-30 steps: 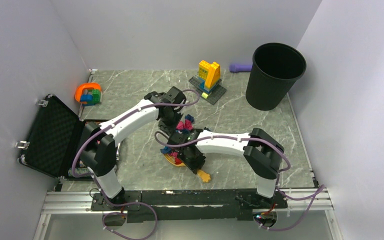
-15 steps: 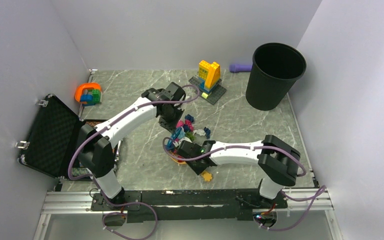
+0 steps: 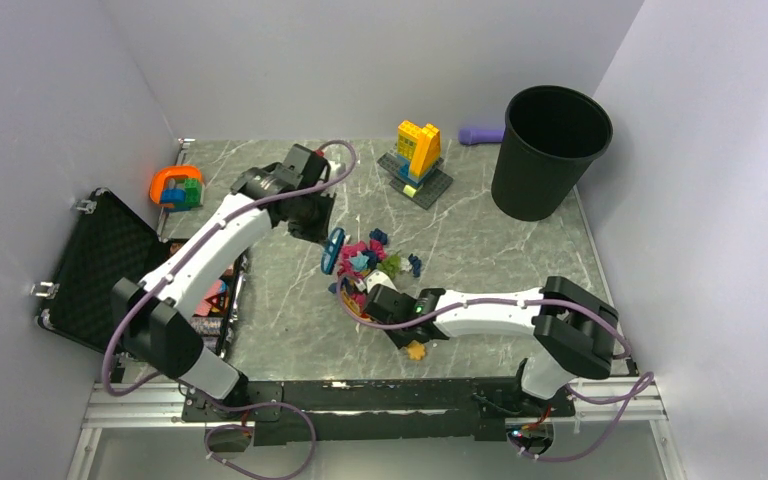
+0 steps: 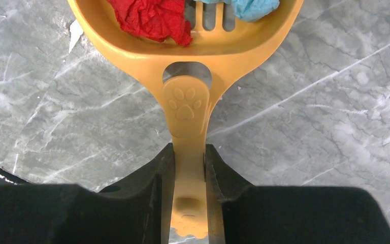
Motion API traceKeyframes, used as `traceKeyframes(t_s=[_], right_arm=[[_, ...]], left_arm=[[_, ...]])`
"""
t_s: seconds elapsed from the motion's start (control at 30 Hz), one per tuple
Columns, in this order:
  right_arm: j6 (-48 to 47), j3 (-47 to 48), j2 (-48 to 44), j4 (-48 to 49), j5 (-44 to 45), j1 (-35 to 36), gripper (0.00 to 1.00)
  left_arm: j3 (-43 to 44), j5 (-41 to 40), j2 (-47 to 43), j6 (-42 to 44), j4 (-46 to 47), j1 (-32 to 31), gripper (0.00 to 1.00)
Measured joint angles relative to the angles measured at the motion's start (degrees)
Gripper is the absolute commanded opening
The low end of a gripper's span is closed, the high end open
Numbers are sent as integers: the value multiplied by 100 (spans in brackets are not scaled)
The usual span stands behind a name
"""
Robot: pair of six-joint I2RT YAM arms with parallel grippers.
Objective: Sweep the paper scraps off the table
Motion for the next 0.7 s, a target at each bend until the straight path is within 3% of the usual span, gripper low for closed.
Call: traceKeyframes(t_s=[0.53, 0.7], right_arm=[[140, -256, -946, 0, -4, 0, 0], [197, 203, -1126, -516, -129, -111, 0]], left_arm=[[-717, -184, -933, -105, 81, 782, 0], [-883, -282, -1071, -103, 81, 793, 0]])
